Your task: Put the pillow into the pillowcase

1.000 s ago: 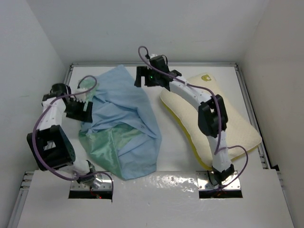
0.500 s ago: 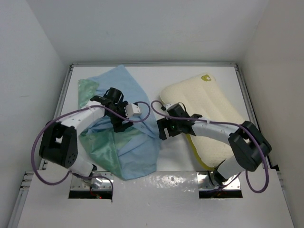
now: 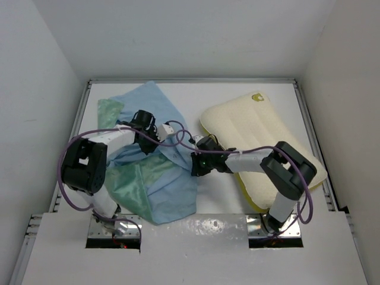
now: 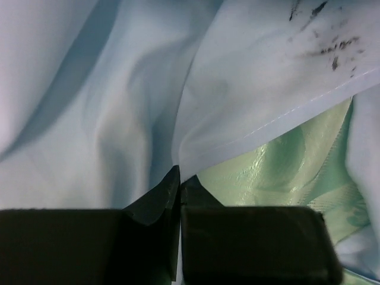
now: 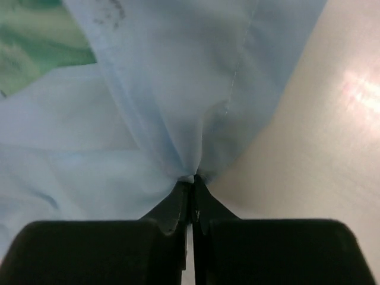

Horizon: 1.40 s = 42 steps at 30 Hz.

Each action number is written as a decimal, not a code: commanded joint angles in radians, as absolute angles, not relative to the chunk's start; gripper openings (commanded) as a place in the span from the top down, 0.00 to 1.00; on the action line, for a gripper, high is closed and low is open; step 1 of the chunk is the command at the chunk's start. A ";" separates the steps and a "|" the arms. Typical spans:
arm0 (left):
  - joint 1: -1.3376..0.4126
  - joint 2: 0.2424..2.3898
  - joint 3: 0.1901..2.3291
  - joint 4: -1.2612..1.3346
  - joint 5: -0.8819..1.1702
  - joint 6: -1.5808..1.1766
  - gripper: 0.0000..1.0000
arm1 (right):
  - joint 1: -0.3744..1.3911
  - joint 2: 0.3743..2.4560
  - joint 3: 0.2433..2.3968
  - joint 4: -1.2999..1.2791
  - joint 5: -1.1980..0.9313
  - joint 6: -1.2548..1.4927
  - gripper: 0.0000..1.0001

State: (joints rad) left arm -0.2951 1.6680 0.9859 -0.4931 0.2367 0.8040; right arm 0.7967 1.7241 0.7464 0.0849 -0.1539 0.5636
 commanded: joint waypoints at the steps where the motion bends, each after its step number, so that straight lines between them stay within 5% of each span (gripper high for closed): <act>1: -0.174 1.589 1.021 -0.500 0.317 0.666 1.00 | 0.747 1.804 0.868 0.009 -0.112 0.545 1.00; 4: -0.010 1.528 1.173 -0.605 0.423 0.568 1.00 | 0.623 1.886 1.098 -0.063 -0.117 0.509 1.00; 8: 0.000 1.433 1.233 -0.676 0.456 0.509 1.00 | 0.540 2.076 1.583 -0.199 -0.106 0.456 1.00; 9: 0.000 1.424 1.230 -0.663 0.484 0.461 1.00 | 0.532 2.136 1.852 -0.325 -0.113 0.392 0.88; 12: 0.000 1.425 1.216 -0.577 0.543 0.341 1.00 | 0.523 2.347 2.327 -0.636 -0.104 0.229 0.01; 13: 0.000 1.442 1.210 -0.540 0.548 0.304 1.00 | 0.525 2.356 2.354 -0.705 -0.051 0.194 0.01; 20: -0.003 1.669 1.379 -0.449 0.505 0.181 1.00 | 0.518 1.880 1.564 -0.488 0.247 0.008 0.01; 26: -0.003 1.798 1.537 -0.497 0.517 0.189 1.00 | 0.518 1.905 1.442 -0.624 0.246 -0.023 0.01; 28: -0.003 1.809 1.551 -0.500 0.517 0.199 1.00 | 0.518 1.951 1.407 -0.627 0.230 -0.008 0.06; 29: -0.003 1.813 1.554 -0.502 0.509 0.204 1.00 | 0.518 1.976 1.393 -0.614 0.227 -0.008 0.21; 30: -0.003 1.813 1.557 -0.505 0.503 0.207 1.00 | 0.518 1.988 1.384 -0.618 0.230 -0.008 0.21; 31: -0.003 1.813 1.560 -0.511 0.499 0.215 1.00 | 0.517 1.996 1.382 -0.627 0.238 0.035 0.48; 32: -0.003 1.810 1.557 -0.512 0.494 0.219 1.00 | 0.518 1.999 1.384 -0.638 0.247 0.046 0.62; 33: -0.003 1.803 1.554 -0.512 0.491 0.227 1.00 | 0.517 1.974 1.367 -0.644 0.245 0.052 0.91; 34: -0.003 1.799 1.548 -0.511 0.489 0.230 1.00 | 0.520 1.948 1.349 -0.640 0.238 0.061 1.00; 38: -0.003 1.779 1.520 -0.502 0.479 0.245 1.00 | 0.544 1.694 1.237 -0.611 0.180 0.040 1.00; 42: -0.003 1.775 1.520 -0.497 0.469 0.259 1.00 | 0.604 1.363 1.110 -0.559 -0.122 -0.074 1.00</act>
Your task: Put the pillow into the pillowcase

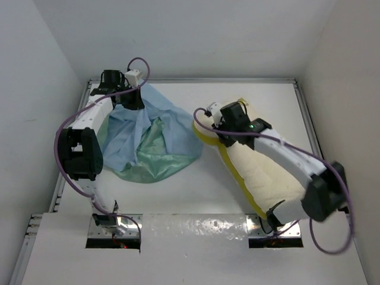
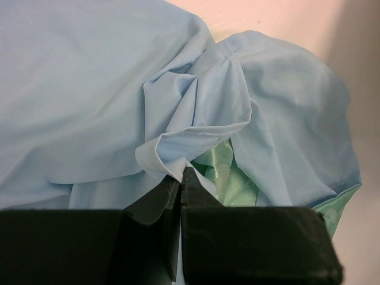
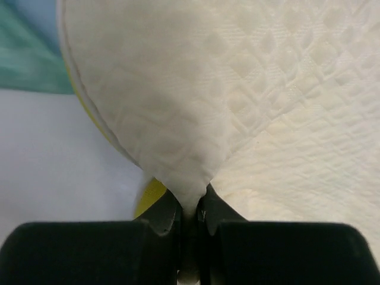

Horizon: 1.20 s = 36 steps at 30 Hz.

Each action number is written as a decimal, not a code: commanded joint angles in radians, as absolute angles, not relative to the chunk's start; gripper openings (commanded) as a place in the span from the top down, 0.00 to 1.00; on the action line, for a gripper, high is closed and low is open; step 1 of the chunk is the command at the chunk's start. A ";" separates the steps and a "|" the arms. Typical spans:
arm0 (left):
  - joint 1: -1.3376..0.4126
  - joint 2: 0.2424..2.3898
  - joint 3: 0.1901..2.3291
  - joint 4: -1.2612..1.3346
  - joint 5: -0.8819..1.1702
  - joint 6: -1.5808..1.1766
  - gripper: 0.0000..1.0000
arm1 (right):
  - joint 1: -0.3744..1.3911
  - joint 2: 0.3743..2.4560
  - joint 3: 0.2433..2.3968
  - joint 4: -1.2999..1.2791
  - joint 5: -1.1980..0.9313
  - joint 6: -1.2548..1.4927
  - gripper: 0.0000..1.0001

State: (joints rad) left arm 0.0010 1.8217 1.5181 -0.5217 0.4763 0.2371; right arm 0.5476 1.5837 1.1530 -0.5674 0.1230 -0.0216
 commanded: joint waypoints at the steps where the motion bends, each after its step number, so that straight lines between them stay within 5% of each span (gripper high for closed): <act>1: -0.003 1.775 1.526 -0.497 0.471 0.261 1.00 | 0.658 1.276 1.092 -0.546 -0.121 -0.087 0.99; 7: -0.003 1.761 1.545 -0.486 0.479 0.258 1.00 | 0.825 1.320 1.083 -0.528 -0.283 -0.038 0.86; 10: -0.003 1.744 1.534 -0.488 0.492 0.253 1.00 | 0.952 1.437 1.211 -0.635 -0.282 -0.089 0.42; 11: -0.005 1.741 1.517 -0.480 0.494 0.252 1.00 | 0.972 1.525 1.324 -0.731 -0.300 -0.118 0.02; 14: -0.005 1.723 1.494 -0.482 0.491 0.259 1.00 | 0.994 1.639 1.521 -0.866 -0.269 -0.117 0.01; 17: -0.015 1.709 1.460 -0.485 0.477 0.276 1.00 | 0.919 1.617 1.520 -0.737 -0.222 -0.124 0.01; 22: -0.077 1.703 1.443 -0.485 0.422 0.293 1.00 | 0.551 1.725 1.584 -0.512 -0.403 0.147 0.01; 26: -0.120 1.707 1.451 -0.488 0.393 0.302 1.00 | 0.500 1.896 1.695 -0.515 -0.322 0.100 0.01; 36: -0.132 1.726 1.500 -0.528 0.382 0.308 1.00 | 0.439 2.206 1.706 -0.456 -0.548 0.107 0.02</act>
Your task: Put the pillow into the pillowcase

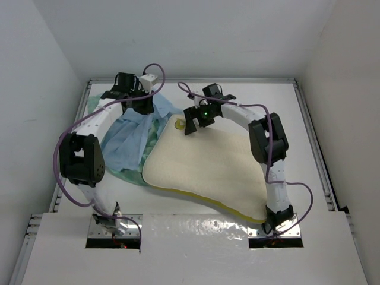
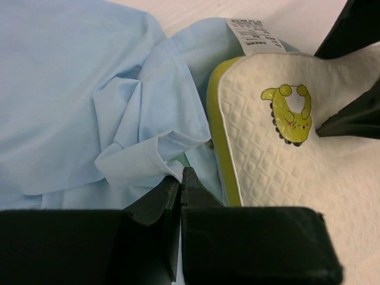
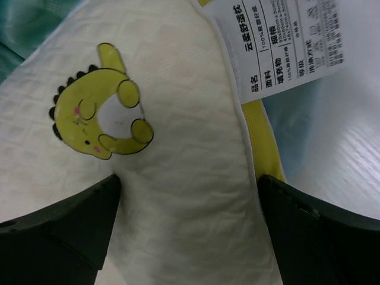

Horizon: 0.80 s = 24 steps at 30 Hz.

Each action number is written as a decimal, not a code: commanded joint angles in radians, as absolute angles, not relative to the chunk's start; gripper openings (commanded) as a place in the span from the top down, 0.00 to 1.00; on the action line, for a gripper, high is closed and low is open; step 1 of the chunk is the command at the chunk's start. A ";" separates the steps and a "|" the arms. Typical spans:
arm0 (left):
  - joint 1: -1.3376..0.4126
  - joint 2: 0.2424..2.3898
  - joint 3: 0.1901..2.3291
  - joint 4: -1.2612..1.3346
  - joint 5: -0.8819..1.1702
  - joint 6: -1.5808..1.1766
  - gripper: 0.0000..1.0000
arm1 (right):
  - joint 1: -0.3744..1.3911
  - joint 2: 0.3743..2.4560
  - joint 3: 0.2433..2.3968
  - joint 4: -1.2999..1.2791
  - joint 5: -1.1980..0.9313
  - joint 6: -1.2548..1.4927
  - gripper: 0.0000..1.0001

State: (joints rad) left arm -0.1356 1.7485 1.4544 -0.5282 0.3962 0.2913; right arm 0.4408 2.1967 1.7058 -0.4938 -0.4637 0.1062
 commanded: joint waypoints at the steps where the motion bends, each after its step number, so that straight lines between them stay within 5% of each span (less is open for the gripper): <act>1: -0.132 1.726 1.502 -0.529 0.380 0.311 1.00 | 0.439 2.241 1.710 -0.463 -0.570 0.109 0.06; 6: -0.132 1.726 1.512 -0.540 0.387 0.322 1.00 | 0.468 2.217 1.697 -0.477 -0.692 0.120 1.00; 13: -0.132 1.707 1.583 -0.626 0.471 0.385 1.00 | 0.653 1.928 1.505 -0.304 -0.658 0.101 1.00; 24: -0.153 1.514 1.436 -0.826 0.601 0.632 1.00 | 0.672 2.094 1.681 -0.197 -0.637 0.285 1.00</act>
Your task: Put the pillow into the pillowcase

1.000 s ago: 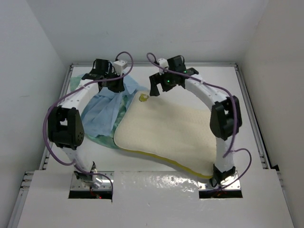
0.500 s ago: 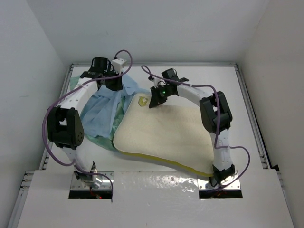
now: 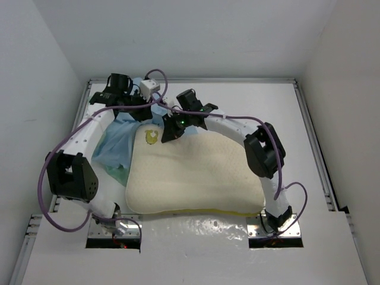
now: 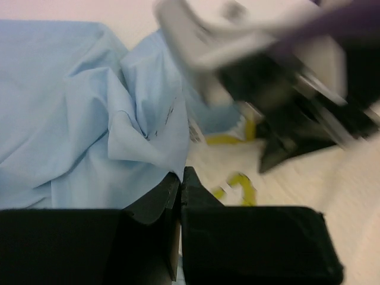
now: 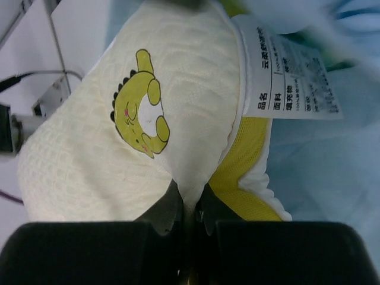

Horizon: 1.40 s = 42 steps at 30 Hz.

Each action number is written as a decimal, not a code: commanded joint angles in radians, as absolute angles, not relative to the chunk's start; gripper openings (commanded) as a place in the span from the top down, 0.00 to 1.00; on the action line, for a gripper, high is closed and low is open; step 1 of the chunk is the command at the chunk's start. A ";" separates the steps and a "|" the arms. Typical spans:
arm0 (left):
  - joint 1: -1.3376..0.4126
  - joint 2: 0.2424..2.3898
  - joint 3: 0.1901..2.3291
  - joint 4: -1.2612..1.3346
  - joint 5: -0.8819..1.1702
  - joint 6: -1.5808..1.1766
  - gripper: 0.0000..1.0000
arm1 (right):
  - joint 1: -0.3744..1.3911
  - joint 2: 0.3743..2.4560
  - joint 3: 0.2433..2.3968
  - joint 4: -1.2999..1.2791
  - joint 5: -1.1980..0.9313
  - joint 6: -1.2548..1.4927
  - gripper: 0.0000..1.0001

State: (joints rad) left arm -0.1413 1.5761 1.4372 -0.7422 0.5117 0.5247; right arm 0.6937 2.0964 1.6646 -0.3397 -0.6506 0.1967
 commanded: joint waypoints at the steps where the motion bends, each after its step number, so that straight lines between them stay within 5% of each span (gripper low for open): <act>1: -0.153 1.505 1.436 -0.856 0.645 0.685 1.00 | 0.649 2.103 1.678 -0.171 -0.618 0.329 1.00; 12: -0.166 1.505 1.357 -1.014 0.600 0.836 1.00 | 0.462 2.128 1.700 0.025 -0.379 0.592 0.97; 13: -0.170 1.526 1.364 -1.012 0.607 0.830 0.86 | 0.451 2.138 1.709 0.012 -0.361 0.589 0.80; 14: -0.172 1.535 1.370 -1.003 0.618 0.818 0.68 | 0.442 2.167 1.719 0.003 -0.345 0.589 0.50; 15: -0.170 1.543 1.382 -0.982 0.633 0.790 0.49 | 0.433 2.184 1.745 -0.038 -0.354 0.578 0.02; 16: -0.170 1.548 1.388 -0.968 0.630 0.775 0.01 | 0.416 2.195 1.767 -0.072 -0.365 0.560 0.01; 21: 0.013 1.499 1.347 -0.742 0.467 0.512 0.00 | 0.416 2.056 1.716 -0.233 -0.282 0.339 0.01; 22: 0.059 1.494 1.336 -0.714 0.444 0.482 0.29 | 0.420 2.016 1.682 -0.232 -0.275 0.315 0.01; 23: 0.087 1.496 1.324 -0.678 0.410 0.439 0.63 | 0.425 1.978 1.645 -0.230 -0.278 0.290 0.10; 24: 0.101 1.500 1.295 -0.669 0.340 0.433 0.89 | 0.429 1.942 1.585 -0.238 -0.314 0.260 0.38; 25: 0.109 1.518 1.281 -0.675 0.331 0.451 1.00 | 0.454 1.883 1.562 -0.250 -0.314 0.202 0.63; 26: 0.107 1.531 1.269 -0.699 0.347 0.480 1.00 | 0.474 1.856 1.539 -0.262 -0.299 0.183 0.86; 28: 0.106 1.587 1.230 -0.704 0.362 0.506 0.95 | 0.552 1.804 1.497 -0.311 -0.244 0.095 0.73; 29: 0.106 1.613 1.223 -0.689 0.332 0.511 0.85 | 0.586 1.795 1.493 -0.348 -0.233 0.065 0.39; 30: 0.106 1.637 1.209 -0.675 0.309 0.511 0.68 | 0.650 1.789 1.483 -0.356 -0.221 0.025 0.28; 32: 0.107 1.696 1.198 -0.614 0.278 0.509 0.59 | 0.707 1.772 1.459 -0.344 -0.233 0.008 0.12; 42: 0.086 1.914 1.247 -0.485 0.266 0.479 0.45 | 0.916 1.891 1.534 -0.356 -0.115 -0.067 0.01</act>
